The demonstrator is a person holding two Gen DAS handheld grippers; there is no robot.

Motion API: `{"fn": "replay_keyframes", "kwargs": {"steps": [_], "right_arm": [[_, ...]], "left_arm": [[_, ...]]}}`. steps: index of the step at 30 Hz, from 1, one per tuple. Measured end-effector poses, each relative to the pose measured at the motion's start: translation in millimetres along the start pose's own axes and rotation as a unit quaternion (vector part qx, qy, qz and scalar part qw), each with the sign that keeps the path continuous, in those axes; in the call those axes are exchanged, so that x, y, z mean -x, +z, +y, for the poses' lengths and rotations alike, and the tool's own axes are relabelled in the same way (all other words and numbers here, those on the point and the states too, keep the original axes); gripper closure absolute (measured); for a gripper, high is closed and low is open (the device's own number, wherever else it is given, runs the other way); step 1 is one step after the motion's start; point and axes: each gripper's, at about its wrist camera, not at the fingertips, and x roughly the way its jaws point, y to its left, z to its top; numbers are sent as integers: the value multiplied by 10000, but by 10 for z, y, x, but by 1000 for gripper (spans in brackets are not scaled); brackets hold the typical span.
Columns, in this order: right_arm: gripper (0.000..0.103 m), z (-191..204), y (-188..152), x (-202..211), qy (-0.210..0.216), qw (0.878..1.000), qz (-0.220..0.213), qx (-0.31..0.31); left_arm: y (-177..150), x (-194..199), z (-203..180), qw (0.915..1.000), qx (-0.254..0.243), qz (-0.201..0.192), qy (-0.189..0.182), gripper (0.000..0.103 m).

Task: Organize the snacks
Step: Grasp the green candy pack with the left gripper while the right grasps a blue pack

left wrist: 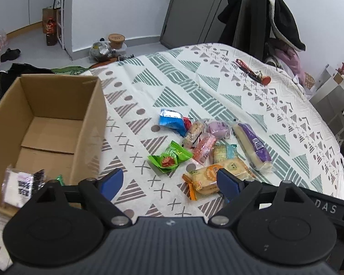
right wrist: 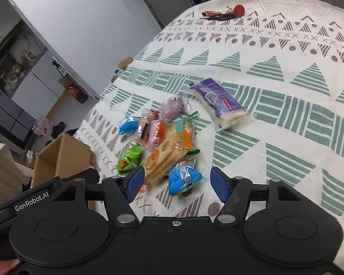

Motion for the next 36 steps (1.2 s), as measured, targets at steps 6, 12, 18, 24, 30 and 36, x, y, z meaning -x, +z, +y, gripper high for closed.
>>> {"fn": "replay_keyframes", "kwargs": {"steps": [6, 12, 18, 24, 30, 36], "right_arm": [[43, 13, 42, -220, -139, 9997, 170, 140], [52, -85, 65, -419, -140, 9990, 413, 20], [67, -96, 44, -566, -116, 9979, 632, 96], [75, -201, 72, -517, -278, 9985, 474, -84], [76, -334, 103, -428, -521, 9977, 229, -357], [76, -371, 109, -425, -536, 9974, 222, -437]], "left_arm": [[35, -247, -13, 9999, -7, 144, -23, 16], [73, -452, -23, 9997, 30, 256, -8, 16], [81, -613, -53, 9993, 9, 360, 30, 16], [100, -731, -75, 9992, -41, 369, 136, 16], [111, -848, -126, 9991, -100, 349, 216, 16], [128, -959, -194, 9988, -195, 344, 286, 16]]}}
